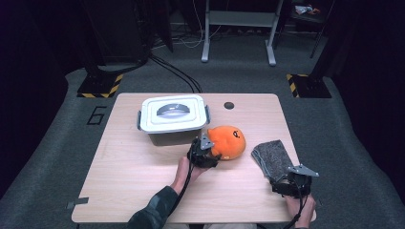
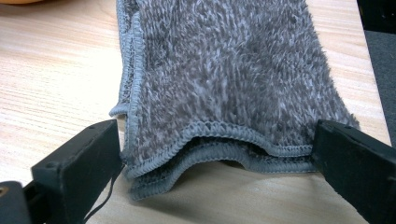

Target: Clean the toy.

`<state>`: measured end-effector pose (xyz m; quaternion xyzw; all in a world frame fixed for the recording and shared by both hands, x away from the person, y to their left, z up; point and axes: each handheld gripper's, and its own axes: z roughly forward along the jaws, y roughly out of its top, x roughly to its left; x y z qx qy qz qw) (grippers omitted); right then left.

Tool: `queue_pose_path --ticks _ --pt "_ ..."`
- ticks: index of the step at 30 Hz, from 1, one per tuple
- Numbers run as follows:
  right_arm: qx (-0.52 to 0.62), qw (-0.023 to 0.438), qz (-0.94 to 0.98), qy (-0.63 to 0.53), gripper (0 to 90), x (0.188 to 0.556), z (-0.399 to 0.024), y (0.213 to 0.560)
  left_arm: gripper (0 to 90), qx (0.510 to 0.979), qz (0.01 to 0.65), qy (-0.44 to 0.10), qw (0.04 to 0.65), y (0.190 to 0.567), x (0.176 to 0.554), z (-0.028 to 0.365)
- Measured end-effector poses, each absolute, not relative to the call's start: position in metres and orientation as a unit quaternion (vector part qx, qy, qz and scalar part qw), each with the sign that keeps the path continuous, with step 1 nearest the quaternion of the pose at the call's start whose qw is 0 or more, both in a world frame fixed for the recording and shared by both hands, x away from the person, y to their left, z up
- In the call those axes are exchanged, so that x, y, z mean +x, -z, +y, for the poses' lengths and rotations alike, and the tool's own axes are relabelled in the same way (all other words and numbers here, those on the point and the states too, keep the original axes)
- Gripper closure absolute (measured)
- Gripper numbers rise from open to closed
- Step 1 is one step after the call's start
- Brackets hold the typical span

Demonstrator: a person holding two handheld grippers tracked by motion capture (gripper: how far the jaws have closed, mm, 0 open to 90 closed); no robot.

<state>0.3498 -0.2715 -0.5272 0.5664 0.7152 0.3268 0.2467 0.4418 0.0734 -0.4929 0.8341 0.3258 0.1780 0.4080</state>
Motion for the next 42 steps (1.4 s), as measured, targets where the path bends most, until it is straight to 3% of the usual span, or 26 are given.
queue_pose_path --ticks 18,42 --pt "0.565 0.244 0.721 -0.32 2.0 0.352 -0.271 0.528 74.0 0.84 0.307 -0.174 0.413 0.493 0.439 0.07" --pt "0.572 0.245 0.713 -0.324 1.5 0.351 -0.271 0.527 80.1 0.818 0.266 -0.125 0.494 0.465 0.407 0.09"
